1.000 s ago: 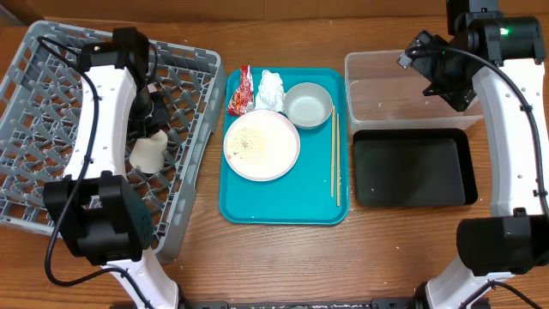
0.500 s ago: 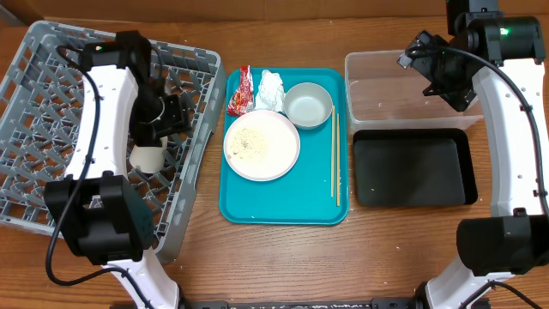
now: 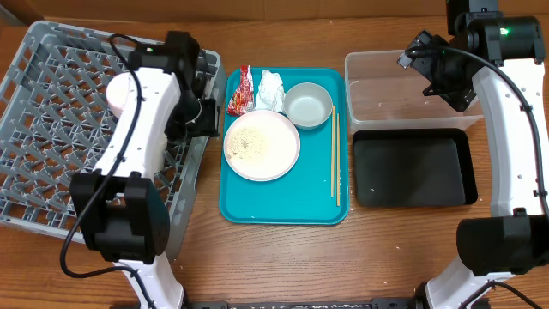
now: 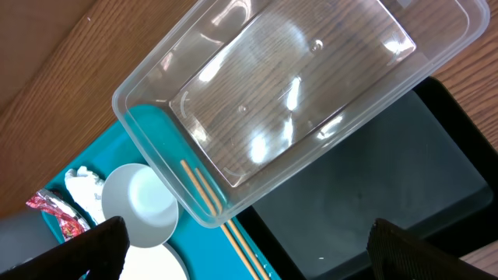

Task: Sort waste into correct bins and load items into the dishwasher

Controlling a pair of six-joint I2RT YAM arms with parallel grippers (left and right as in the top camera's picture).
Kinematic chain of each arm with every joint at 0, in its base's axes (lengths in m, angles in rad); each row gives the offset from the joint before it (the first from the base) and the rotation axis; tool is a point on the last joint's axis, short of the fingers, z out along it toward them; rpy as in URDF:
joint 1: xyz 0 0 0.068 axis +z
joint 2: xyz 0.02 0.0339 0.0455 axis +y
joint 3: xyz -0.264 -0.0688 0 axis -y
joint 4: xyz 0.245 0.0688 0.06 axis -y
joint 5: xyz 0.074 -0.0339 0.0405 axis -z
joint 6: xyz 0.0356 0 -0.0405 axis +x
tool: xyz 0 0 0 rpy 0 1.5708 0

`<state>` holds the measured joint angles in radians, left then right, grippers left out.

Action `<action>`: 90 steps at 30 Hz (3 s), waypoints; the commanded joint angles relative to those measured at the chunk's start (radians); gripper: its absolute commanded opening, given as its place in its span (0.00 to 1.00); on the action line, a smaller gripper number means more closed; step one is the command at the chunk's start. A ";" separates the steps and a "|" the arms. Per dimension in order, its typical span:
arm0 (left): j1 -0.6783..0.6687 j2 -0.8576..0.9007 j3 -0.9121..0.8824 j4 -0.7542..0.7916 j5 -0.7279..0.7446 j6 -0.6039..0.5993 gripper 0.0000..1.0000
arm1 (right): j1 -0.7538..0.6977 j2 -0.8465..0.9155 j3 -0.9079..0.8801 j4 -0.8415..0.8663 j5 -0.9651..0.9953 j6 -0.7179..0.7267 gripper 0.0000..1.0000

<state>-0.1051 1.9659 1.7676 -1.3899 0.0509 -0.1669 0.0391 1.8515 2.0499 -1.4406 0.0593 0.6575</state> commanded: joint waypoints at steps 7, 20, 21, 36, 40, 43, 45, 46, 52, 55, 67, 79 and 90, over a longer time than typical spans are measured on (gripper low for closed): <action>0.015 0.009 -0.048 0.039 -0.106 -0.034 0.62 | -0.002 -0.005 0.018 0.002 0.010 -0.004 1.00; 0.013 0.009 -0.168 0.116 -0.074 -0.039 0.45 | -0.002 -0.005 0.018 0.002 0.011 -0.004 1.00; 0.013 0.009 -0.174 0.132 -0.076 -0.039 0.43 | -0.002 -0.005 0.018 0.002 0.010 -0.004 1.00; 0.014 0.009 -0.182 0.361 -0.022 -0.108 0.05 | -0.002 -0.005 0.018 0.002 0.010 -0.004 1.00; 0.013 0.009 -0.182 0.387 -0.017 -0.108 0.10 | -0.002 -0.005 0.018 0.002 0.010 -0.004 1.00; 0.013 0.009 -0.182 0.386 -0.017 -0.107 0.11 | -0.002 -0.005 0.018 0.002 0.010 -0.004 1.00; 0.013 0.009 -0.182 0.384 -0.016 -0.107 0.12 | -0.002 -0.005 0.018 0.002 0.010 -0.004 1.00; 0.013 0.009 -0.182 0.381 -0.016 -0.107 0.12 | -0.002 -0.005 0.018 0.002 0.010 -0.004 1.00; 0.014 0.009 -0.182 0.348 -0.011 -0.105 0.11 | -0.002 -0.005 0.018 0.002 0.011 -0.004 1.00; 0.014 0.008 -0.180 0.327 -0.005 -0.099 0.17 | -0.002 -0.005 0.018 0.002 0.010 -0.004 1.00; 0.014 0.008 0.018 0.170 -0.005 -0.100 0.55 | -0.002 -0.005 0.018 0.002 0.011 -0.004 1.00; 0.012 0.009 0.078 0.089 0.027 -0.103 1.00 | -0.002 -0.005 0.018 0.002 0.010 -0.004 1.00; 0.013 0.009 0.078 0.090 0.027 -0.103 1.00 | -0.002 -0.005 0.018 0.002 0.010 -0.004 1.00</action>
<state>-0.0902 1.9705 1.8259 -1.3018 0.0681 -0.2634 0.0391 1.8515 2.0499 -1.4406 0.0597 0.6571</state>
